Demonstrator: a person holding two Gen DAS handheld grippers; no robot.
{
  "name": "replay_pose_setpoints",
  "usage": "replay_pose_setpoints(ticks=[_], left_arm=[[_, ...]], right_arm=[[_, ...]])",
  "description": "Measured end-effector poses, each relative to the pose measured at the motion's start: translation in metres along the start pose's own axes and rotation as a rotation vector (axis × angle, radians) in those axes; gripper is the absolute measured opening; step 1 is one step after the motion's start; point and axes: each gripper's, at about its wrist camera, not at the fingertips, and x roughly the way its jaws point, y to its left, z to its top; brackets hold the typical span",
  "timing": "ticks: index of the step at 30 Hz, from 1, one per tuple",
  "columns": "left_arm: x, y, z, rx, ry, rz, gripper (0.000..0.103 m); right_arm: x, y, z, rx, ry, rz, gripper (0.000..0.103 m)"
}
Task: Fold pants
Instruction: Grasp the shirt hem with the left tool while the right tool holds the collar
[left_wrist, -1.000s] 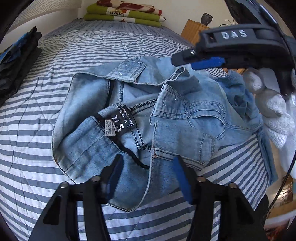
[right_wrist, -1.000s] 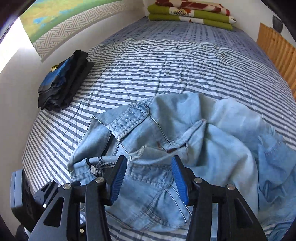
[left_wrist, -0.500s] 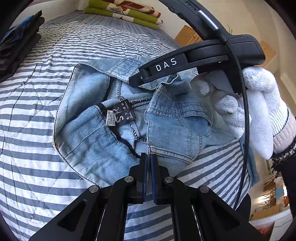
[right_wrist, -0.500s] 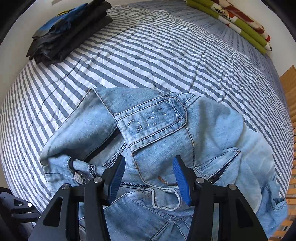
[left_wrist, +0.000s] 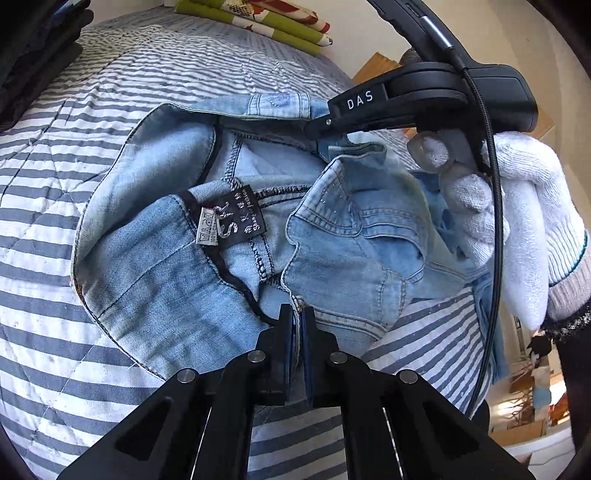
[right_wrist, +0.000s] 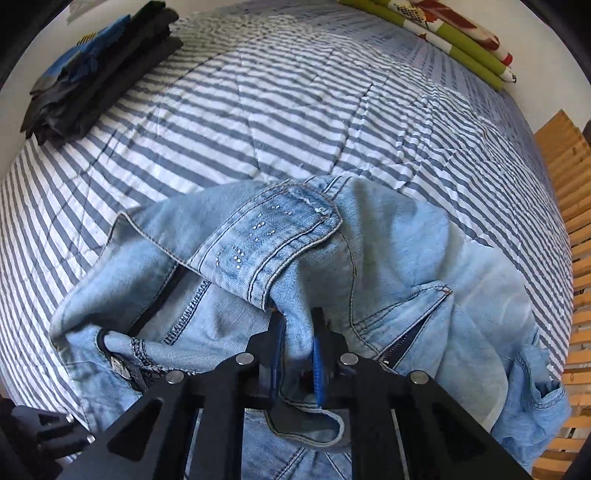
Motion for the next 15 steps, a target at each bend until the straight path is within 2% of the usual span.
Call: replay_pose_setpoints(ticks=[4, 8, 11, 15], left_arm=[[-0.045, -0.002, 0.004, 0.004, -0.084, -0.057, 0.004], [-0.113, 0.007, 0.006, -0.006, -0.219, -0.080, 0.004], [-0.164, 0.029, 0.009, -0.052, -0.302, -0.129, 0.004], [-0.231, 0.060, -0.002, -0.091, -0.415, -0.099, 0.004]], right_arm=[[-0.045, -0.021, 0.013, 0.088, -0.135, -0.012, 0.009], [-0.114, -0.031, 0.038, 0.149, -0.283, 0.011, 0.008], [-0.158, -0.011, 0.065, 0.120, -0.354, -0.012, 0.006], [-0.190, 0.034, 0.100, 0.085, -0.400, -0.038, 0.005]])
